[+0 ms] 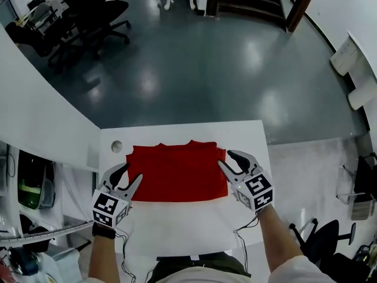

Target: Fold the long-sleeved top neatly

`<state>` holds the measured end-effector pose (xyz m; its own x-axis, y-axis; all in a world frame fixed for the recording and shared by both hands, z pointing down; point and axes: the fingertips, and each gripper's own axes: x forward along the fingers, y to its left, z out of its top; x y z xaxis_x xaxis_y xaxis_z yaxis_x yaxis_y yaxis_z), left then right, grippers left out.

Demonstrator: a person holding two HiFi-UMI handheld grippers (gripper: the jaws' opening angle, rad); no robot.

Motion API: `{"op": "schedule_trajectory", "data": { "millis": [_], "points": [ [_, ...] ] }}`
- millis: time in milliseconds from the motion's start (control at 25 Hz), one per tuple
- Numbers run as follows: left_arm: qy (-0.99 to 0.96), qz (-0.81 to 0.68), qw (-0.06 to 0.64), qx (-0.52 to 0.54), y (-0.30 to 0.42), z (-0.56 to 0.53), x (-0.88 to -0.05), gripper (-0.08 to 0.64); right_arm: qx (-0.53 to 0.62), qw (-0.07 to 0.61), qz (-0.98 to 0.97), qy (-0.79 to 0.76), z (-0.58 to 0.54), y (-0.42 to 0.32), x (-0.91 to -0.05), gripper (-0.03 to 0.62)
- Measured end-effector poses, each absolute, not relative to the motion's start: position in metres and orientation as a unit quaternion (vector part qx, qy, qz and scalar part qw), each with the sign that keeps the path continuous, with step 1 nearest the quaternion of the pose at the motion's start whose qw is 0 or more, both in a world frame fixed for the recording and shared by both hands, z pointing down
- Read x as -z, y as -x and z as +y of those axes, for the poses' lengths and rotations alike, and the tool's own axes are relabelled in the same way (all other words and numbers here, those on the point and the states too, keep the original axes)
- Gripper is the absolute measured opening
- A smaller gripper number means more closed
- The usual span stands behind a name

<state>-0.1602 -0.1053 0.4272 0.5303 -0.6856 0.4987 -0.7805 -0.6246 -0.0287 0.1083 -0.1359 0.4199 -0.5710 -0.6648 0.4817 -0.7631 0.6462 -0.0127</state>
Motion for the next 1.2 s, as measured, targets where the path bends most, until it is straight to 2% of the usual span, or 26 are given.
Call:
{"op": "schedule_trajectory", "data": {
  "millis": [440,760,1200],
  "points": [
    [-0.887,-0.419,0.056,-0.189,0.137,-0.060,-0.345,0.196,-0.071,0.192,-0.892,-0.403,-0.087,-0.104,-0.348,0.159],
    [-0.894,-0.419,0.024,-0.154,0.127,-0.026,-0.293,0.143,-0.038,0.162,-0.900,-0.403,-0.048,-0.101,-0.299,0.085],
    [-0.899,-0.420,0.026,-0.122,0.121,0.006,-0.262,0.063,-0.019,0.133,-0.902,-0.410,-0.015,-0.103,-0.265,0.041]
  ]
}}
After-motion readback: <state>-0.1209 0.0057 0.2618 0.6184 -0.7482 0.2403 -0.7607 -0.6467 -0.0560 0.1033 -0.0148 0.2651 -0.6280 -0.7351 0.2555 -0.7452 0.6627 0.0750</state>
